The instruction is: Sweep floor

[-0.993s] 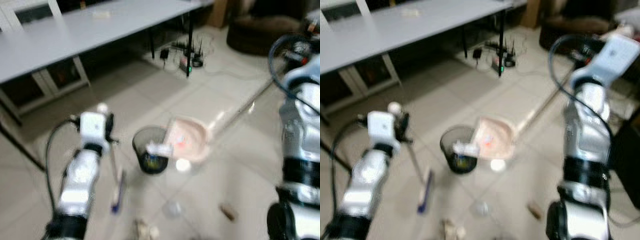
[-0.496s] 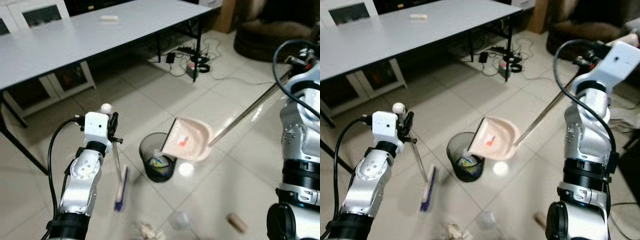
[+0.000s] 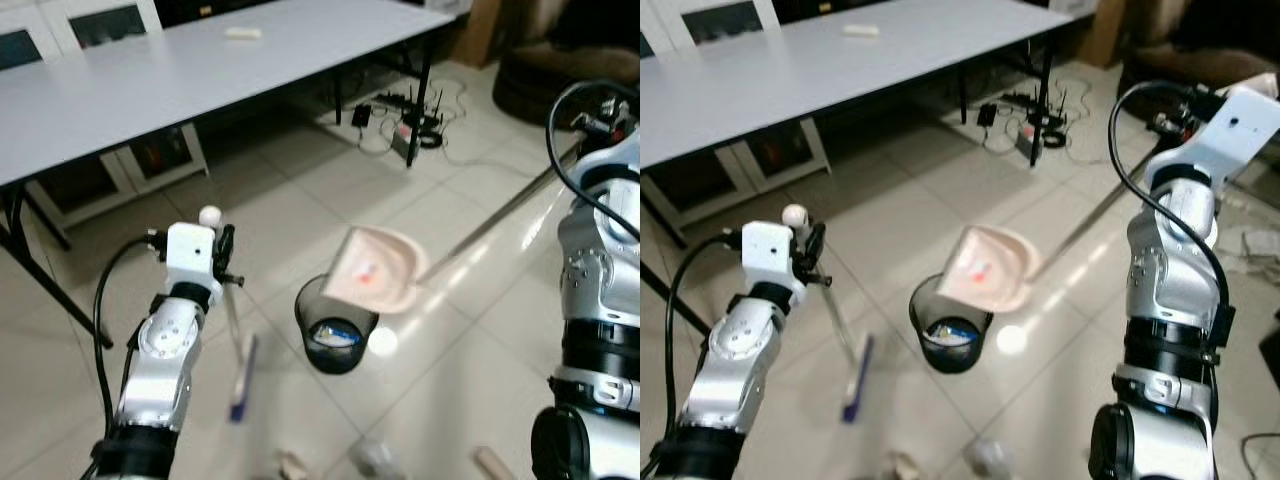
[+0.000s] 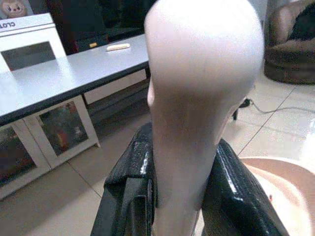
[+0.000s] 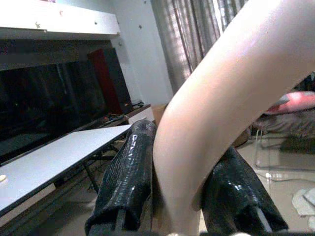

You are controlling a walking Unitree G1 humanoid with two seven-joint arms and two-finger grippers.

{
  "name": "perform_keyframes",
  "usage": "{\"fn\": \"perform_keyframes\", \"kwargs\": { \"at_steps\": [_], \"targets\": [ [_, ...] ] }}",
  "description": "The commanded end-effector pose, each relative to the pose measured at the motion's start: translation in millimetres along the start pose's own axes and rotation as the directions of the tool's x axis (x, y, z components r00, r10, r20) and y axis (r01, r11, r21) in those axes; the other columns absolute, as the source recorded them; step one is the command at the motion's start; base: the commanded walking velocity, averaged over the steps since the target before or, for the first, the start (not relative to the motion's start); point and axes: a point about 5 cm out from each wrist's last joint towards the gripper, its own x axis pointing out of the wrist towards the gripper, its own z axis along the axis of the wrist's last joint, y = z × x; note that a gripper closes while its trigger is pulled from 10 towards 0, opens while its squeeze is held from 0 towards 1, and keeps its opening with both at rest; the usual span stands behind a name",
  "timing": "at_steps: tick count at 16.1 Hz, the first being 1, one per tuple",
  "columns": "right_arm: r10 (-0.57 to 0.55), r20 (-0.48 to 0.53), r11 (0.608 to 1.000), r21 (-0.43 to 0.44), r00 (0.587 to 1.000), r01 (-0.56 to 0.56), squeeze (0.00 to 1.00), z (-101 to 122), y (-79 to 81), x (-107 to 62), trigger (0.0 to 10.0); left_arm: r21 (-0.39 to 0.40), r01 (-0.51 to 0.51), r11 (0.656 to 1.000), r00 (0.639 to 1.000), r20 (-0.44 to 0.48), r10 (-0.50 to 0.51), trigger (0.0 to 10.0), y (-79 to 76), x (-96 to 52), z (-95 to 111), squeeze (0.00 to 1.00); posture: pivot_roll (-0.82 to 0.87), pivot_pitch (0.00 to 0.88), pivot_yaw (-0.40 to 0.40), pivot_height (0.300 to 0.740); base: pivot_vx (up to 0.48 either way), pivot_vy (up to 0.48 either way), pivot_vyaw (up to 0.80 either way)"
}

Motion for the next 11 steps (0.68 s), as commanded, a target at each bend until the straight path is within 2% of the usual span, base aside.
{"fn": "perform_keyframes", "kwargs": {
  "at_steps": [1,8,10,11],
  "targets": [
    [-0.024,0.074,1.0,0.008,0.997,0.023,0.0,16,-5.9,3.0,10.0,0.009,0.014,1.0,0.999,0.031,-0.015,10.0,-4.6,3.5,8,0.0,-0.03,0.0,0.045,0.74,0.0,0.0,0.0],
    [0.039,0.137,0.999,-0.039,0.99,-0.034,0.0,26,-4.3,-0.2,10.0,0.038,0.011,0.999,1.0,0.02,-0.012,10.0,-3.1,2.6,2,0.0,-0.03,0.0,0.05,0.74,0.0,0.0,0.0],
    [0.104,0.186,0.993,-0.074,0.977,-0.091,0.0,31,3.6,-2.2,10.0,0.04,0.01,0.999,1.0,0.016,-0.011,10.0,-2.8,1.8,1,0.0,-0.03,0.0,0.051,0.74,0.0,0.0,0.0],
    [0.204,0.225,0.978,-0.096,0.953,-0.186,0.0,35,18.0,-7.2,10.0,0.04,0.01,0.999,1.0,0.015,-0.011,10.0,-2.5,1.6,0,0.0,-0.04,0.0,0.051,0.74,0.0,0.0,0.0]
  ]
}}
